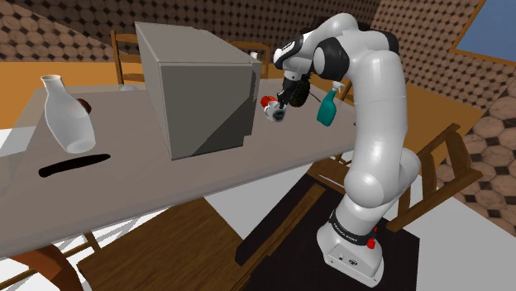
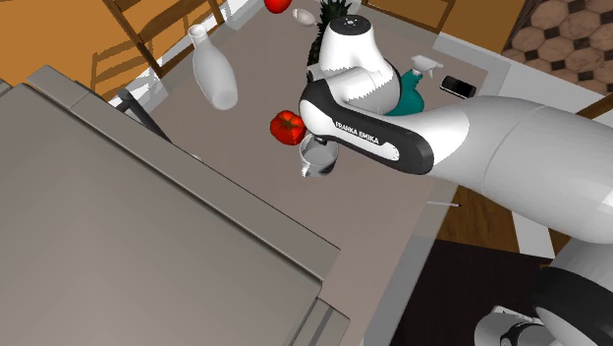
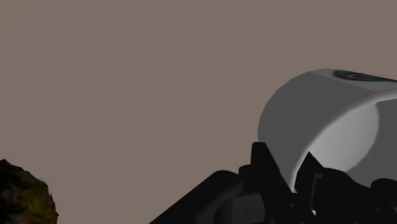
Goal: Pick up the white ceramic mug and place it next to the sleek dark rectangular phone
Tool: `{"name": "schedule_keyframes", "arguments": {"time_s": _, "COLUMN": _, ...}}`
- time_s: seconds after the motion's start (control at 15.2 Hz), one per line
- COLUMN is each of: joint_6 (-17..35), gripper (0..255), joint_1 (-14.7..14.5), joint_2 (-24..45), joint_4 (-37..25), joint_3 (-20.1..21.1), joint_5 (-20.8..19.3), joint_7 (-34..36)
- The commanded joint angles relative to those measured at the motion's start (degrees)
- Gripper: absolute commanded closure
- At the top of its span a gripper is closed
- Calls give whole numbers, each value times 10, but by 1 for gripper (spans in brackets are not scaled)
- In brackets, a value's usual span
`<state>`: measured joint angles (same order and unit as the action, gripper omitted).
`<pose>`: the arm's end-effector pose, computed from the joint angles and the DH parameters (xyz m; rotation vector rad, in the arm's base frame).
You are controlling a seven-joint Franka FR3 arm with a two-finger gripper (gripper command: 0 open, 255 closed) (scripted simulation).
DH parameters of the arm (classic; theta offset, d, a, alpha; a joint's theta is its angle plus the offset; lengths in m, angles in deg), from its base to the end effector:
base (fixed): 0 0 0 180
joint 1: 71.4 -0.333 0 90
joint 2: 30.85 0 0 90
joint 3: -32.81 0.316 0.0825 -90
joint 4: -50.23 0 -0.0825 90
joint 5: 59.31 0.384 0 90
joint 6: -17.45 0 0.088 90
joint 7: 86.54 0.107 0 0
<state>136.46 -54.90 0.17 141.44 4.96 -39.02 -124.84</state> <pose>0.5331 -0.4320 0.3485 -3.0820 0.3334 -0.0868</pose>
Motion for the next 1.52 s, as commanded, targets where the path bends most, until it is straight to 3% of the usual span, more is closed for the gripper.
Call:
{"name": "schedule_keyframes", "arguments": {"time_s": 0.0, "joint_6": 0, "gripper": 255, "joint_1": 0, "joint_2": 0, "joint_4": 0, "joint_3": 0, "joint_5": 0, "joint_7": 0}}
{"name": "schedule_keyframes", "arguments": {"time_s": 0.4, "joint_6": 0, "gripper": 255, "joint_1": 0, "joint_2": 0, "joint_4": 0, "joint_3": 0, "joint_5": 0, "joint_7": 0}}
{"name": "schedule_keyframes", "arguments": {"time_s": 1.45, "joint_6": -101, "gripper": 255, "joint_1": -2, "joint_2": -38, "joint_4": -68, "joint_3": -14, "joint_5": -26, "joint_7": 22}}
